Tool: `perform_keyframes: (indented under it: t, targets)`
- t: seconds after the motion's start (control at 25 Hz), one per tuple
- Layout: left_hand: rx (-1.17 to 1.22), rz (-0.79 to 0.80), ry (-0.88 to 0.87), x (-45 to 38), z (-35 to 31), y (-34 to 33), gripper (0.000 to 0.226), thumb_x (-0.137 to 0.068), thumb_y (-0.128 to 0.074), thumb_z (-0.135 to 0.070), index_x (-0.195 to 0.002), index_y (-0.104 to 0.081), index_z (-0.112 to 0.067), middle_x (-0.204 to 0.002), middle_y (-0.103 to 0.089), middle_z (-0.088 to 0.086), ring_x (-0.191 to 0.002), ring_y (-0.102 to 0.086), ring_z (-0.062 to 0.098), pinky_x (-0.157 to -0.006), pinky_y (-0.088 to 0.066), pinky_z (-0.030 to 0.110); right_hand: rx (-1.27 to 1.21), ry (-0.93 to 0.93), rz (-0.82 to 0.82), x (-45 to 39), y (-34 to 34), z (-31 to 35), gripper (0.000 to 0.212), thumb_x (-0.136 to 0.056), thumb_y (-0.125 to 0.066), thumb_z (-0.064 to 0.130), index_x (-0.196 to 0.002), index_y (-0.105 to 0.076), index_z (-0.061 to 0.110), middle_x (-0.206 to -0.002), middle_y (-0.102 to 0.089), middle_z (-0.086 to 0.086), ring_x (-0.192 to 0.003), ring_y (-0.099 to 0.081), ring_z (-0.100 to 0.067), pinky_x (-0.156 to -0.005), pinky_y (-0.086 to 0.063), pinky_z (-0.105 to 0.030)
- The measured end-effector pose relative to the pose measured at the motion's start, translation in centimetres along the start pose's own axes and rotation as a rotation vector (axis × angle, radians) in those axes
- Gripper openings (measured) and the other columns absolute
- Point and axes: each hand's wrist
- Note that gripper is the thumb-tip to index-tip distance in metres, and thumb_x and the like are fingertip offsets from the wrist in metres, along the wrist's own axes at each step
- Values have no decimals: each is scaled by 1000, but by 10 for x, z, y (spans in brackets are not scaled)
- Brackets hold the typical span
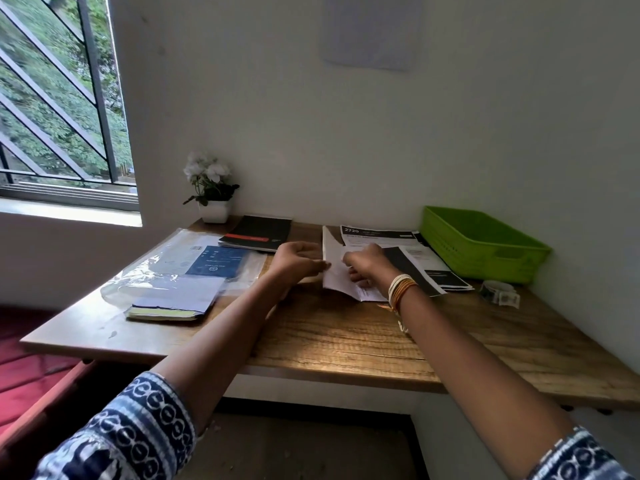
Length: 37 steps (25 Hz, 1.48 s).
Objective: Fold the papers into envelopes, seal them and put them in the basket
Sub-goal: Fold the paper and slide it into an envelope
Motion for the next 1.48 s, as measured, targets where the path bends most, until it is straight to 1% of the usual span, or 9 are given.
perform_keyframes:
  t: [0.08,0.24,0.4,0.6,0.76,0.92,1.2,1.4,1.48]
  targets:
    - [7,-40,-5,0,1,0,53,-71,-80,-8,-120,-61,-9,-116,-68,10,-98,-68,17,-88,-56,36,39,93,-39,1,-6,-4,22,-89,-54,29,-93,-59,8,-84,-59,-11,-81,-59,-26,-67,-47,-33]
    - [169,24,-45,11,-7,-2,45,-83,-71,-17,-126,-57,-10,-108,-70,9,-87,-71,18,-79,-57,32,-39,197,-46,13,-12,-3,41,-96,-44,41,-67,-58,15,-73,-59,-10,-72,-56,-25,-71,-41,-33]
    - [-6,162,-173,17,-8,-7,42,-91,-60,-24,-131,-54,-14,-123,-64,4,-101,-66,16,-84,-54,33,-332,176,58,20,-5,2,32,-92,-48,48,-82,-63,21,-96,-63,-8,-94,-59,-24,-92,-46,-38]
    - [-212,173,-158,16,-8,-10,33,-93,-57,-14,-125,-61,-13,-129,-60,6,-111,-59,15,-94,-50,30,-155,18,-15,11,1,-6,43,-86,-49,9,-128,-49,-1,-111,-53,-16,-108,-54,-32,-92,-49,-41]
    - [-217,110,-63,10,-6,-9,35,-90,-59,-9,-125,-60,-14,-129,-58,8,-113,-58,19,-96,-50,33,-173,-60,-81,11,-1,-8,42,-86,-49,0,-128,-51,-2,-117,-57,-20,-103,-56,-32,-81,-49,-34]
    - [-110,63,13,9,-7,-6,39,-88,-62,-6,-126,-59,-10,-128,-58,12,-109,-59,20,-96,-52,35,-334,-112,-9,11,-4,-11,37,-84,-54,-6,-121,-55,-6,-96,-59,-15,-96,-60,-30,-87,-53,-40]
    - [-172,52,52,9,-6,-5,60,-81,-68,0,-136,-49,-12,-124,-58,17,-96,-66,22,-83,-57,31,469,160,-191,14,-14,-14,27,-79,-65,28,-99,-69,10,-104,-62,-8,-94,-62,-25,-66,-49,-32]
    - [100,66,21,11,-8,-6,72,-88,-61,-5,-149,-24,-15,-127,-57,18,-94,-68,26,-76,-59,37,298,157,-59,20,-8,-9,41,-93,-50,43,-65,-57,14,-65,-54,-4,-63,-53,-19,-58,-37,-29]
    - [228,118,4,13,-9,-7,67,-93,-56,-12,-149,-21,-19,-120,-61,15,-90,-67,26,-65,-59,34,151,154,-62,17,-8,-9,54,-94,-39,57,-70,-60,13,-73,-59,-6,-69,-55,-22,-62,-37,-29]
Point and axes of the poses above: each hand's wrist, its own x-axis away from the middle knuckle, its own y-axis out of the back of the hand, z = x × y
